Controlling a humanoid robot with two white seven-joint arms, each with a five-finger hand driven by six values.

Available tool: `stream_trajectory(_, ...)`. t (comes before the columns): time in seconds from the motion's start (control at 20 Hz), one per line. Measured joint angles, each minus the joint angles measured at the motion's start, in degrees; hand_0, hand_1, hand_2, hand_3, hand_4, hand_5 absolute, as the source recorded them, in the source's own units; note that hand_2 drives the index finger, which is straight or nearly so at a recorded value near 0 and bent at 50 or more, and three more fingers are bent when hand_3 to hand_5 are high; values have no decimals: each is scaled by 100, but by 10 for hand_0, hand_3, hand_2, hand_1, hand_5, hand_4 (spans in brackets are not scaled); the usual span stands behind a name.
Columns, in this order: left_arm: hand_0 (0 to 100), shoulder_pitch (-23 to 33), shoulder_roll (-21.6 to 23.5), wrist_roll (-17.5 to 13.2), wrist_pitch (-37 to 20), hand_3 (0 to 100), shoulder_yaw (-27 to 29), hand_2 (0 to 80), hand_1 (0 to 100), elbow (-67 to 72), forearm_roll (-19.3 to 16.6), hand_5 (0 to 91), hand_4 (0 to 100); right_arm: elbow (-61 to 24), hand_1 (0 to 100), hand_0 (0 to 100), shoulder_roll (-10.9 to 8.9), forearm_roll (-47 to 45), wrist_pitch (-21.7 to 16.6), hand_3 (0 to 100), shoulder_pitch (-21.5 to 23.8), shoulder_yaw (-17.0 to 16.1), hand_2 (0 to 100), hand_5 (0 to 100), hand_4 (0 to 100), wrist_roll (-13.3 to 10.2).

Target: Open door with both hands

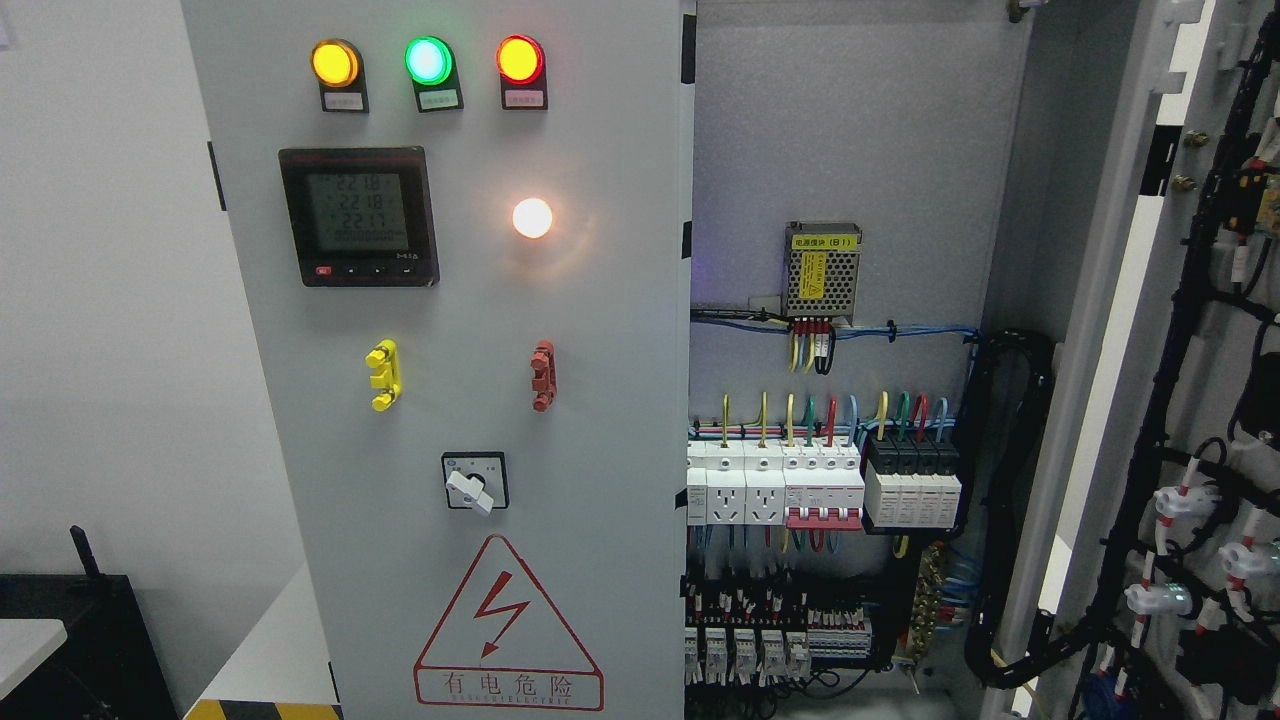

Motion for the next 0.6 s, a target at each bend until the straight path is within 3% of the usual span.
stream_trajectory(0.3, 0, 1258, -85, 14, -15, 0, 824, 0, 0, 134, -1014, 0, 0, 0, 0, 383, 0, 0, 0, 0, 0, 0, 0, 0, 0, 0)
stream_trajectory(0.6, 0, 2111, -373, 15, -199, 0, 1313, 0, 0, 456, -2140, 0, 0, 0, 0, 383, 0, 0, 0, 0, -2, 0, 0, 0, 0, 0)
